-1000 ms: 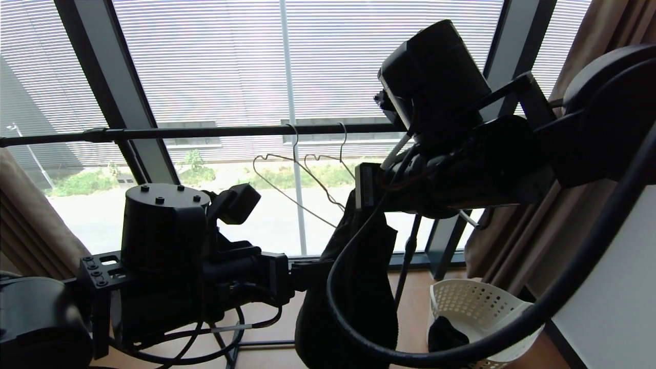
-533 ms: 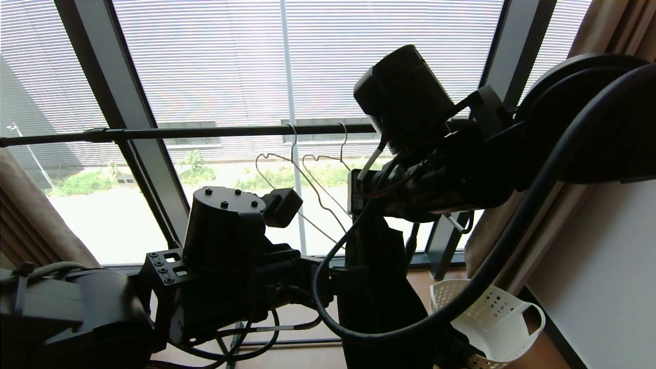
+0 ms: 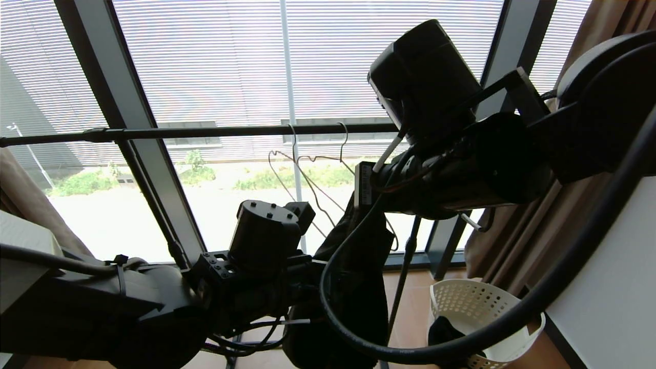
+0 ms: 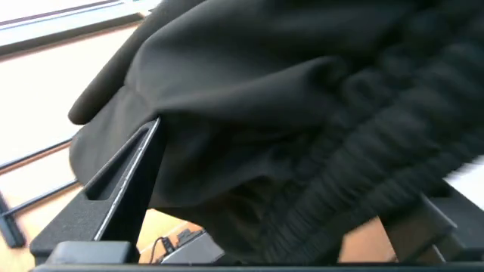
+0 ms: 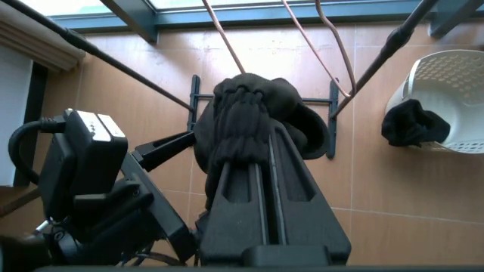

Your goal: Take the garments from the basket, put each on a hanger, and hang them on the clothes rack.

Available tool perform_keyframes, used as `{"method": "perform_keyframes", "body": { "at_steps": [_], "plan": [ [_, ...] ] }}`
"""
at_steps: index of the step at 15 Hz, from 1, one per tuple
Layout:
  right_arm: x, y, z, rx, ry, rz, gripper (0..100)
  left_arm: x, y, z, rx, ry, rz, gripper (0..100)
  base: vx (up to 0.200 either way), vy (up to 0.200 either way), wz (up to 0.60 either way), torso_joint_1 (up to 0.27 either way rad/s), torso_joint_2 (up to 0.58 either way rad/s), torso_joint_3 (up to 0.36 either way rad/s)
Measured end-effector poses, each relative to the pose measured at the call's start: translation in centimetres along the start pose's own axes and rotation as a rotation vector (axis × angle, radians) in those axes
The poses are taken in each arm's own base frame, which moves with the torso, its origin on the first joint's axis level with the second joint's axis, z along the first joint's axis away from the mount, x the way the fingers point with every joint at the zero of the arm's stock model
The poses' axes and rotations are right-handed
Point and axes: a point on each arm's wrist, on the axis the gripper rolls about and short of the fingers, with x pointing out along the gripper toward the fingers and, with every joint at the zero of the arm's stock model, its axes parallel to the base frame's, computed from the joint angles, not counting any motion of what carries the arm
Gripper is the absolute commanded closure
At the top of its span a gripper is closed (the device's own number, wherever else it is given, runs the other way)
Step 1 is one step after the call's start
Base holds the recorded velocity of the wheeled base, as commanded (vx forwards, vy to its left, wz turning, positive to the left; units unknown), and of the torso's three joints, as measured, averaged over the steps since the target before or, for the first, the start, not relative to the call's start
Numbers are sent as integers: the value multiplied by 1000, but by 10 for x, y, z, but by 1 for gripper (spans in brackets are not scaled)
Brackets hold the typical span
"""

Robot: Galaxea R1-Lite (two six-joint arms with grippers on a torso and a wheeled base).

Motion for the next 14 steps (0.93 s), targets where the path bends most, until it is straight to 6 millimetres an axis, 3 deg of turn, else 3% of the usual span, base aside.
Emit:
{"method": "perform_keyframes", "body": {
  "at_steps": [7,12,13,14],
  "plan": [
    [-36,-19,12,40,-63,23,100,2,20,-40,-1,142,81,0,0,0,0,0,0,0],
    [-47,-35,22,77,-99,5,100,-5,28,-62,2,213,106,0,0,0,0,0,0,0],
    [-46,-40,23,83,-106,-16,100,-7,28,-63,2,210,109,100,0,0,0,0,0,0],
    [-45,-44,23,89,-112,-35,100,-10,28,-63,2,201,110,100,0,0,0,0,0,0]
  ]
}}
